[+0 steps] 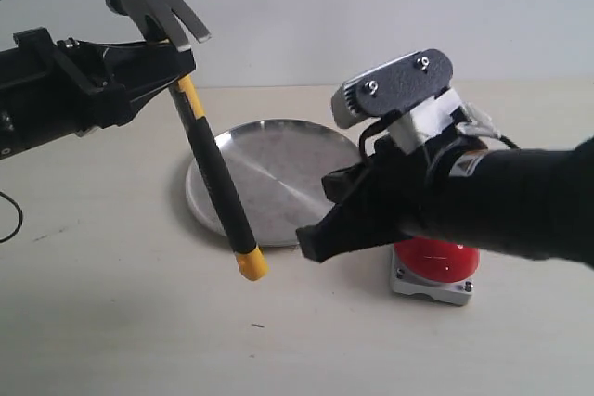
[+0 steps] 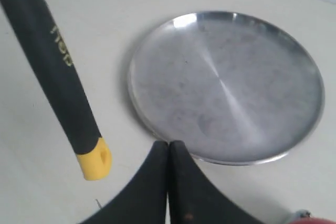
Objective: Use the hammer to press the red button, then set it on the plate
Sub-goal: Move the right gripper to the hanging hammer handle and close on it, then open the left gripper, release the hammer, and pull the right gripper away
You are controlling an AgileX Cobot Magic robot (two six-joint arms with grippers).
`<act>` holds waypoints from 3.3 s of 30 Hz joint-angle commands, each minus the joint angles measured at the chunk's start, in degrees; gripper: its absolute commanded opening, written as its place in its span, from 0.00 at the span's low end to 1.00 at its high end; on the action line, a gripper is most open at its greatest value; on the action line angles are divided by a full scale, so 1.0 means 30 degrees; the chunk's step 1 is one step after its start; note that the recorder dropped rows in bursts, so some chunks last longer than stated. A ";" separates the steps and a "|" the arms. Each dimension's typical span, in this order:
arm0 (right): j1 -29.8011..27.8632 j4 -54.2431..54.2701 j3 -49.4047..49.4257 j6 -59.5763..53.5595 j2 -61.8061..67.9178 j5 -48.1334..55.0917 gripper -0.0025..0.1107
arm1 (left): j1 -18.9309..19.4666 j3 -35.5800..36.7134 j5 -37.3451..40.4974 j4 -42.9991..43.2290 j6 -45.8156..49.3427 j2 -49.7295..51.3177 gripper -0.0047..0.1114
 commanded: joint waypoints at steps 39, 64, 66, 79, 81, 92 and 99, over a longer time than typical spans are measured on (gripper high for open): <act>0.4862 -0.3940 -0.1983 0.4862 0.6856 -1.0751 0.87 | 0.0068 -0.0303 -0.1308 -0.0719 -0.0553 -0.0177 0.04; 0.4862 -0.3796 -0.3103 0.4822 0.6856 -0.9696 0.71 | 0.0068 -0.0303 -0.1308 -0.0492 -0.0553 -0.0177 0.04; 0.4862 -0.3796 -0.3103 0.4822 0.6856 -0.9615 0.71 | 0.0068 -0.0303 -0.1308 -0.0366 -0.0553 -0.0177 0.04; 0.4862 -0.3841 -0.3103 0.4473 0.6856 -0.9609 0.45 | 0.0068 -0.0303 -0.1308 -0.0212 -0.0553 -0.0177 0.04; 0.4862 -0.3841 -0.3103 0.4473 0.6856 -0.9609 0.44 | 0.0068 -0.0303 -0.1308 -0.0212 -0.0553 -0.0177 0.04; 0.4862 -0.3841 -0.3103 0.3563 0.6856 -0.9806 0.44 | 0.0068 -0.0303 -0.1608 -0.0056 -0.1226 -0.0177 0.04; 0.4862 -0.3806 -0.3103 0.3673 0.6856 -0.9806 0.44 | 0.0068 -0.0303 -0.1884 0.0378 -0.2064 -0.0177 0.04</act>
